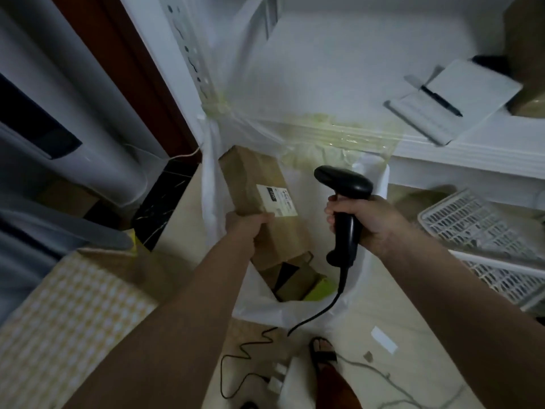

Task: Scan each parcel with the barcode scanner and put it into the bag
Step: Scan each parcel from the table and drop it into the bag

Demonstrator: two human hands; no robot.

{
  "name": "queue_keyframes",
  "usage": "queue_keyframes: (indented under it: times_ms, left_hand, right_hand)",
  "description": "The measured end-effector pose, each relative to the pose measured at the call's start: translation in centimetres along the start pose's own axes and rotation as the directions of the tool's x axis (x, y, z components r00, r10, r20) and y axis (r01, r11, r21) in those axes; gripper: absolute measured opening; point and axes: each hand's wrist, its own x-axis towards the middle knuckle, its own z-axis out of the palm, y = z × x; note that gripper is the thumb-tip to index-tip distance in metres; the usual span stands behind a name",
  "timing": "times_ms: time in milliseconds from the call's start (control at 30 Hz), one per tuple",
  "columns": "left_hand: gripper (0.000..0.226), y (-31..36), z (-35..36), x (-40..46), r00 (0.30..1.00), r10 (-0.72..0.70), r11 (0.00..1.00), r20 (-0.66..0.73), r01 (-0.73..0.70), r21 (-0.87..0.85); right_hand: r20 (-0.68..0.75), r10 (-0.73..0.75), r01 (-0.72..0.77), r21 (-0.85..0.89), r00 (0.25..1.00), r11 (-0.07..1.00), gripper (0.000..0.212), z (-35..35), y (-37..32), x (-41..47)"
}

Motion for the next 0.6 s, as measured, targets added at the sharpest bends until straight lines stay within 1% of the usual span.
queue_keyframes:
  times_ms: [100,167,200,267,333,367,533,567,600]
  left_hand:
    - [0.081,-2.0,2.1,2.8,0.992,0.099,0.98,-0.078,-0.084,0.178]
    - [0.081,-3.6,3.2,4.4,0.988,0.115,0.953,-0.102,-0.081,0.292]
    - [0.082,-4.2,3.7,5.2,0.99,0.097,0.944,-0.104,-0.059,0.325]
    - [0.088,-5.3,5.0,6.5,0.993,-0.005,0.948,-0.117,0.041,0.315]
    - [0.094,-6.1,6.0,7.5,0.98,-0.143,0.948,-0.141,0.177,0.264]
    - [0.095,-6.6,6.5,8.0,0.97,-0.185,0.945,-0.155,0.219,0.244]
    - [0.086,-7.2,7.9,9.3,0.935,-0.292,0.937,-0.199,0.322,0.137]
    - [0.084,-7.2,7.8,9.3,0.925,-0.311,0.932,-0.22,0.342,0.118]
    - [0.082,-7.3,7.5,9.3,0.909,-0.323,0.921,-0.262,0.366,0.135]
  right_hand:
    - [-0.006,0.046,-0.046,0.003,0.999,0.999,0.015,-1.3,-0.1,3.2]
    - [0.001,0.069,-0.069,-0.022,0.998,0.997,0.011,-2.1,0.1,4.9]
    - [0.002,0.085,-0.085,-0.028,0.996,0.996,0.009,-2.5,0.3,5.6]
    - [-0.005,0.124,-0.124,-0.012,0.992,0.992,0.008,-3.2,0.7,6.8]
    - [-0.01,0.15,-0.15,0.004,0.989,0.989,0.007,-3.7,1.0,7.8]
    - [-0.014,0.157,-0.157,0.006,0.987,0.988,0.006,-3.9,1.1,8.2]
    - [-0.045,0.179,-0.179,-0.002,0.983,0.984,0.009,-4.5,1.5,9.5]
    - [-0.047,0.186,-0.187,-0.017,0.981,0.982,0.009,-4.4,1.5,9.6]
    - [-0.045,0.192,-0.194,-0.029,0.98,0.981,0.008,-4.4,1.6,9.8]
